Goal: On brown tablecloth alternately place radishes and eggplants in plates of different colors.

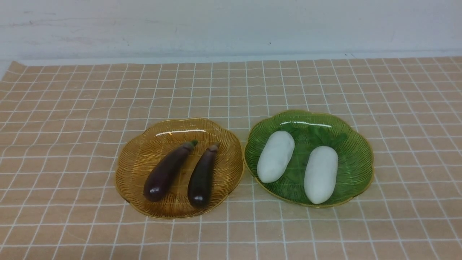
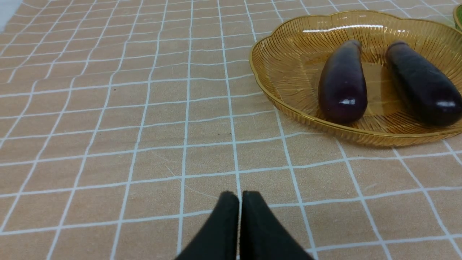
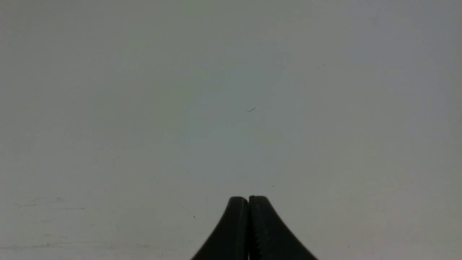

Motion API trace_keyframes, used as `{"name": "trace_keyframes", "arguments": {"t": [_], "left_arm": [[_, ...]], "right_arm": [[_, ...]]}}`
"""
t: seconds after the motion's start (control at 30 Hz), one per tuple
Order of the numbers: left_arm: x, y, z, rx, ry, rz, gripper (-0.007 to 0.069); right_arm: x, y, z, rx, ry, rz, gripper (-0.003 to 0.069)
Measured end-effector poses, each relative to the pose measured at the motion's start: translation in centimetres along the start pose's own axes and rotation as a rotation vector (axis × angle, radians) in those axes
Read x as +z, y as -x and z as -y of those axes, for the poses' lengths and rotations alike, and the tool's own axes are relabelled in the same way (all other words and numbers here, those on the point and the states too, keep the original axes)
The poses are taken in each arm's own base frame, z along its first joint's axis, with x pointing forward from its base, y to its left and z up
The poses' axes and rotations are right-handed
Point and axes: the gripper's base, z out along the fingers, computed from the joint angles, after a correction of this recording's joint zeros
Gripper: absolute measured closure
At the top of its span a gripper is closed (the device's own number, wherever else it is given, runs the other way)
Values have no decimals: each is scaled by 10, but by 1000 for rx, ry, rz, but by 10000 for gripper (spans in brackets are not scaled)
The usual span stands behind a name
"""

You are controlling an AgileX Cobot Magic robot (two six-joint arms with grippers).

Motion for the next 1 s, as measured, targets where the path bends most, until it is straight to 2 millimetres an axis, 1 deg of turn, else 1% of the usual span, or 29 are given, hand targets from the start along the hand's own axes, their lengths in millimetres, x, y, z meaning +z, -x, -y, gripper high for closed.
{"name": "trace_keyframes", "arguments": {"t": [0.27,0.3,0.37,0.4,0.43,0.47,0.53,0.67,0.73,0.8,1.0], "left_arm": [[0,0,0,1,0,0,628],[0,0,0,1,0,0,628],[0,0,0,1,0,0,628],[0,0,0,1,0,0,628],[0,0,0,1,0,0,628],[0,0,0,1,0,0,628],[0,0,0,1,0,0,628],[0,0,0,1,0,0,628],[0,0,0,1,0,0,628],[0,0,0,1,0,0,628],[0,0,0,1,0,0,628]], "right_arm": [[0,0,0,-9,0,0,674],[0,0,0,-25,0,0,674],[0,-3,1,-119,-4,-28,674],[0,-8,1,-171,-15,-58,674],[1,-18,4,-234,-37,-107,674],[1,-29,6,-282,-64,-155,674],[0,-53,12,-312,-113,-244,674],[-11,-114,25,-279,-192,-440,674],[-17,-133,29,-224,-227,-529,674],[-20,-138,30,-193,-246,-587,674],[-21,-139,30,-184,-249,-589,674]]}}
